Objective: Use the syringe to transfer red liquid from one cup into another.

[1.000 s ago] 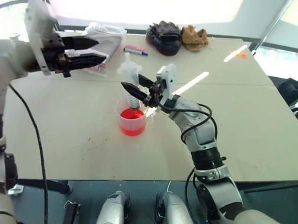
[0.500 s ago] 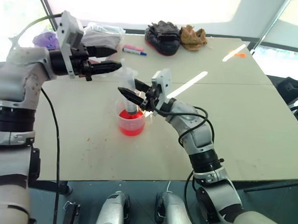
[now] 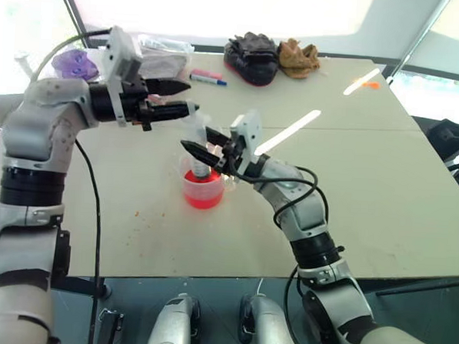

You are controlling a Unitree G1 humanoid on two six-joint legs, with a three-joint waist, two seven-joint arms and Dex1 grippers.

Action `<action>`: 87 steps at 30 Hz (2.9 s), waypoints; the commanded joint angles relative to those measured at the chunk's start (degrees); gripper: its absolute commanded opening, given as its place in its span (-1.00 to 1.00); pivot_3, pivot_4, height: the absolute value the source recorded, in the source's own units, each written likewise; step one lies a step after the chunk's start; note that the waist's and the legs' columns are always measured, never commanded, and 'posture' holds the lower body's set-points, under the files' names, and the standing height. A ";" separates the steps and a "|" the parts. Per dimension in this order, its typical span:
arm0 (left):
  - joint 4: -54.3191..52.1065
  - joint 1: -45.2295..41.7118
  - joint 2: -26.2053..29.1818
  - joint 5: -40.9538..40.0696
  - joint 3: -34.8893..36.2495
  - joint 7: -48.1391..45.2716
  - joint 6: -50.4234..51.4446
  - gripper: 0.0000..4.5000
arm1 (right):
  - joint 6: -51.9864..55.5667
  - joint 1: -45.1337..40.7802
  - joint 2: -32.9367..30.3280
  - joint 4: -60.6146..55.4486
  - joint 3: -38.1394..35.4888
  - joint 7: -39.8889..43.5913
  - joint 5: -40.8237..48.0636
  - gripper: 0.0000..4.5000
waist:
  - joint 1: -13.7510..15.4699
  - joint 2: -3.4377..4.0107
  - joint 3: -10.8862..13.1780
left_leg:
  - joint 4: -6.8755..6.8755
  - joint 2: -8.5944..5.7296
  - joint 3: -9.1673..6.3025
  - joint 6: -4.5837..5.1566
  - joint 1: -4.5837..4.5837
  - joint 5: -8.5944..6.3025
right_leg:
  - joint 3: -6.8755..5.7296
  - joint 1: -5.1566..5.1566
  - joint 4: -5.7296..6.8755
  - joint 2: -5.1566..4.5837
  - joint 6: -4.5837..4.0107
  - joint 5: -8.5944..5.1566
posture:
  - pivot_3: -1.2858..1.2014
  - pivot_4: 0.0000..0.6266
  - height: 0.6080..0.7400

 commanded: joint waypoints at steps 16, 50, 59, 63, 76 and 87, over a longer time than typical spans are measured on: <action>4.55 -9.74 -3.15 -2.00 4.84 3.16 -0.28 0.15 | -0.68 0.82 1.43 -4.51 2.53 0.94 -0.47 -0.31 | 0.00 0.00 0.00 | 0.02 0.00 0.00 0.16 0.18 -0.09 | 0.01 0.16 0.02 0.00 0.00 0.00 | 0.03 -0.52 1.00; -2.72 2.15 15.86 -5.65 8.47 -5.90 10.12 0.15 | 11.22 -8.02 0.65 -12.50 -7.74 -5.17 8.70 -0.31 | 0.12 0.02 0.01 | 0.00 0.05 -0.04 0.16 0.25 -0.10 | 0.02 0.21 0.01 0.00 -0.01 -0.01 | 0.03 -0.52 1.00; -1.72 2.23 13.99 -5.27 10.73 -1.21 8.26 0.15 | 13.07 -10.78 -1.93 -14.02 -10.02 -6.53 10.90 -0.31 | 0.04 0.02 0.01 | 0.00 0.03 -0.02 0.16 0.27 -0.10 | 0.02 0.22 0.02 0.00 -0.01 -0.01 | 0.03 -0.52 1.00; 0.60 1.71 11.65 -4.01 11.13 2.07 5.16 0.15 | 9.58 -15.97 -1.64 -7.49 -11.91 -7.57 9.88 -0.31 | -0.24 0.02 0.01 | 0.00 0.03 -0.02 0.16 0.28 -0.10 | 0.02 0.22 0.04 0.02 -0.02 -0.01 | 0.03 -0.52 1.00; 7.66 -2.50 5.61 0.73 8.93 5.55 -5.63 0.15 | -16.92 -33.84 -0.41 35.10 -13.86 -1.21 1.59 -0.31 | -0.08 0.00 0.03 | -0.04 0.02 0.08 0.16 0.31 -0.09 | 0.04 0.25 0.00 -0.01 -0.01 0.00 | 0.03 -0.52 1.00; 35.40 -25.74 0.46 7.83 4.29 -1.76 -18.99 0.15 | -22.38 -35.02 1.44 43.89 -14.25 1.27 -0.46 -0.31 | -0.19 -0.01 0.03 | -0.04 -0.02 0.22 0.13 0.31 -0.07 | 0.02 0.24 0.01 0.00 0.00 0.00 | 0.03 -0.52 1.00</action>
